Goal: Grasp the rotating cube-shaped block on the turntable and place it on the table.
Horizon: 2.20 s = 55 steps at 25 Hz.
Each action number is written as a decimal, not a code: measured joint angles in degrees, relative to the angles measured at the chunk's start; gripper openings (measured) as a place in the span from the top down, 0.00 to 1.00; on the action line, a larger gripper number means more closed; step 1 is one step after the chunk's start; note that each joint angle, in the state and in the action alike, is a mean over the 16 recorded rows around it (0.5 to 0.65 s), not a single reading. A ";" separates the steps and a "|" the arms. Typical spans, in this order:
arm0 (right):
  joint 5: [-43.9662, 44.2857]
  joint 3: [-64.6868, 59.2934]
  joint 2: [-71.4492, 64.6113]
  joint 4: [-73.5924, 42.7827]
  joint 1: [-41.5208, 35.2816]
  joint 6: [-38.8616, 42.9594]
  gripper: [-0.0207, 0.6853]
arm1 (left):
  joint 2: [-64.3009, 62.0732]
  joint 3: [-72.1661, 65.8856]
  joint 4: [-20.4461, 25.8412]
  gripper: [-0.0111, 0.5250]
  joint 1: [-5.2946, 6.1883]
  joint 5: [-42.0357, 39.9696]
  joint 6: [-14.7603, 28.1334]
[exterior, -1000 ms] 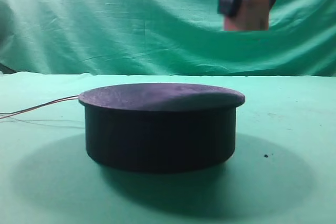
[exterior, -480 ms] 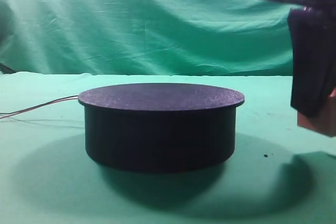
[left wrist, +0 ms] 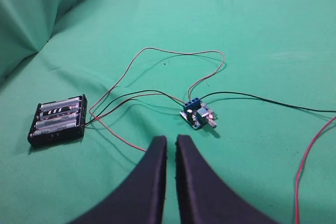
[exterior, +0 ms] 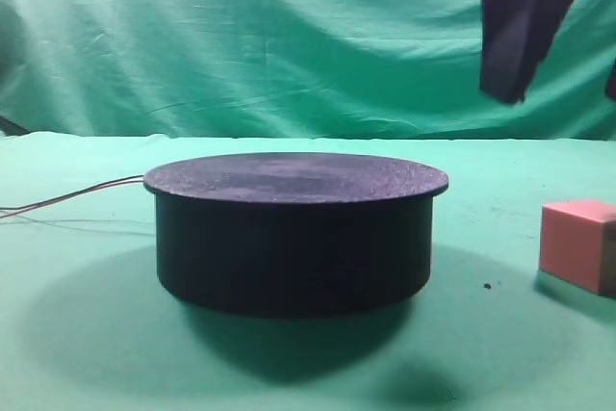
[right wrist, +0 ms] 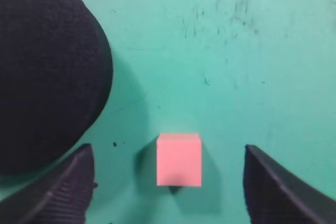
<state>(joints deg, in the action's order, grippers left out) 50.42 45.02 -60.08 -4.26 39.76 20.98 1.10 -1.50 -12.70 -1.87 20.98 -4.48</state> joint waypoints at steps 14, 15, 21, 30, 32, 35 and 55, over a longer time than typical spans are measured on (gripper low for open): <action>-4.00 -6.25 21.35 0.57 0.00 -5.01 0.97 | 0.00 0.00 0.00 0.98 0.00 0.00 0.00; -4.49 -6.54 22.09 0.56 -0.01 -5.99 0.97 | 0.00 0.00 0.00 0.98 0.00 0.00 0.00; -8.25 -8.96 25.77 0.16 -2.03 -12.07 0.97 | 0.00 0.00 0.00 0.98 0.00 0.00 0.00; -21.66 -22.73 35.17 -0.04 -13.90 -16.64 0.97 | 0.00 0.00 0.00 0.98 0.00 0.00 0.00; -25.42 -27.25 38.47 0.13 -17.43 -16.74 0.97 | 0.00 0.00 0.00 0.98 0.00 0.00 0.00; -30.38 -33.84 43.93 0.39 -22.32 -16.75 0.97 | 0.00 0.00 0.00 0.98 0.00 0.00 0.00; -28.88 -46.51 60.59 0.81 -31.34 -16.75 0.90 | 0.00 0.00 0.00 0.98 0.00 0.00 0.00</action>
<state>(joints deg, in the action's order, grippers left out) 21.53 -1.49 0.51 -3.45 8.42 4.23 1.10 -1.50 -12.70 -1.87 20.98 -4.48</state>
